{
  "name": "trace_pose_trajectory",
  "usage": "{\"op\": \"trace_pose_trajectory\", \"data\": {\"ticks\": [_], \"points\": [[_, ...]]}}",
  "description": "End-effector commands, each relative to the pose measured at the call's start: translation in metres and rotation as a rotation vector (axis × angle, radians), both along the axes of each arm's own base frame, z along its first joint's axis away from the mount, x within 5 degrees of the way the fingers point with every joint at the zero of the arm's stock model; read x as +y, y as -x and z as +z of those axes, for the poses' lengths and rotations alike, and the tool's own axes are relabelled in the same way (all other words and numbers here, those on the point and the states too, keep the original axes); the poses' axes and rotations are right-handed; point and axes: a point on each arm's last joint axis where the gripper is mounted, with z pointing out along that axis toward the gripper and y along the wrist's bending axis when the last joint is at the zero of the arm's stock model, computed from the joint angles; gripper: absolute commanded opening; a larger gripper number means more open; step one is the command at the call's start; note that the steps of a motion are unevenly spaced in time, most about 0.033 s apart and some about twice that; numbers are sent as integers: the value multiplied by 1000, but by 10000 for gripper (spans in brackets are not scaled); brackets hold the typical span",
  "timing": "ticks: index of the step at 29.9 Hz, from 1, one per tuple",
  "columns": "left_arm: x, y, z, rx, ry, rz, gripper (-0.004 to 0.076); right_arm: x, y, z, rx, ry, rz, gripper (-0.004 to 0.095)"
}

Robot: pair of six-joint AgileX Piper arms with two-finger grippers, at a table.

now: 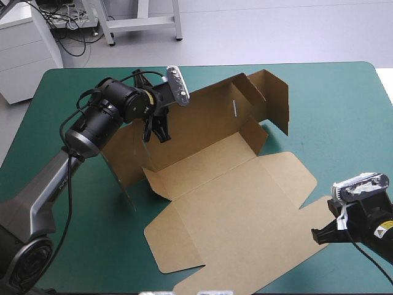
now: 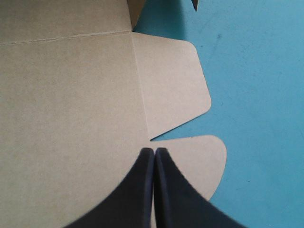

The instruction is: Fold the box

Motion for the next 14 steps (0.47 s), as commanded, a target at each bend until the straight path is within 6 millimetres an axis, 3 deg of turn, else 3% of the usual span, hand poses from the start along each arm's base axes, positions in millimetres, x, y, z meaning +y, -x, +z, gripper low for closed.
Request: {"op": "trace_pose_trajectory", "data": {"ticks": [1,8,14], "points": [[-6,14,31,-156,26,-93,-32,0,-3,11,-78,-13,-15,-23],[-9,29,16,-194,-5,-212,-32,0,-3,12,-77,-22,-22,-23],[-7,60,4,-336,25,-309,-32,-1,-2,16,-90,-32,-38,-23]]}}
